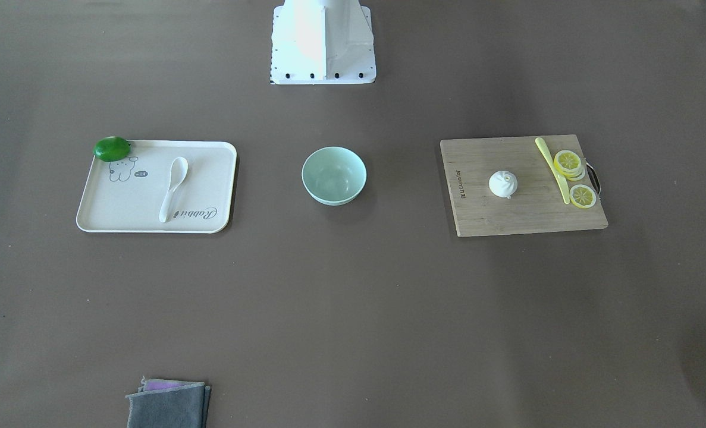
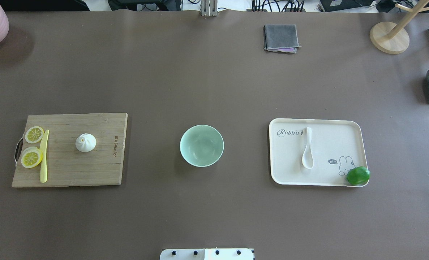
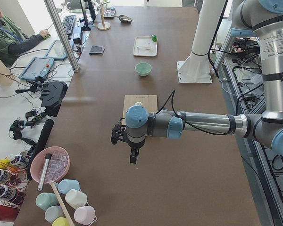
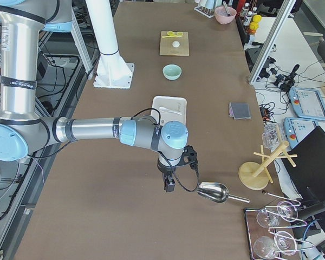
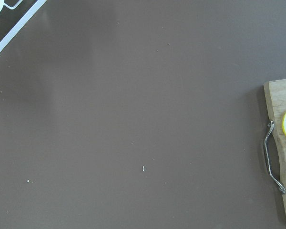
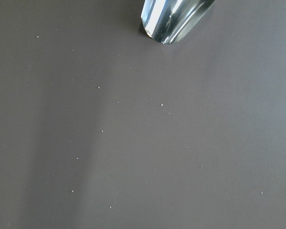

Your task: Put spoon and bun in bowl

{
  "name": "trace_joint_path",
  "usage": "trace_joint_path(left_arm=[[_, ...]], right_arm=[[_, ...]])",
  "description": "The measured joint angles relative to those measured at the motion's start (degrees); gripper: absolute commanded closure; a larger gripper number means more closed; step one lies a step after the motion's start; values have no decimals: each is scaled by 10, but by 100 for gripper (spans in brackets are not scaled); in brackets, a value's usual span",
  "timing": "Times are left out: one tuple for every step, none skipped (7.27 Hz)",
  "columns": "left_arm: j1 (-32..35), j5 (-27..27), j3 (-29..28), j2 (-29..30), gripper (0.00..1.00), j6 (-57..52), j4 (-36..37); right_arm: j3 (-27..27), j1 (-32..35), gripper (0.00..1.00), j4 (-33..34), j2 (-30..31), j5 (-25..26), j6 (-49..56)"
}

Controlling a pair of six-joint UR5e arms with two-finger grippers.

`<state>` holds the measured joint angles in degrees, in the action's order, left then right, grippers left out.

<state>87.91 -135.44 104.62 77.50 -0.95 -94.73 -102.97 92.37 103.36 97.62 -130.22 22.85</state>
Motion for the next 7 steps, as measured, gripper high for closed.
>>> trace_joint_path(left_arm=[[0, 0, 1, -1, 2, 0, -1], [0, 0, 5, -2, 2, 0, -1], [0, 0, 9, -2, 2, 0, -2], [0, 1, 12, -2, 2, 0, -2], [0, 1, 16, -2, 2, 0, -3], [0, 0, 21, 1, 2, 0, -4], [1, -2, 31, 5, 2, 1, -5]], right_arm=[[0, 0, 0, -1, 0, 0, 1], [-2, 0, 0, -2, 0, -1, 4], [-3, 0, 0, -7, -1, -5, 6], [-3, 0, 0, -28, 1, -14, 6], [-3, 0, 0, -66, 4, -26, 4], [-6, 0, 0, -114, 7, -39, 1], [-14, 0, 0, -161, 8, -48, -8]])
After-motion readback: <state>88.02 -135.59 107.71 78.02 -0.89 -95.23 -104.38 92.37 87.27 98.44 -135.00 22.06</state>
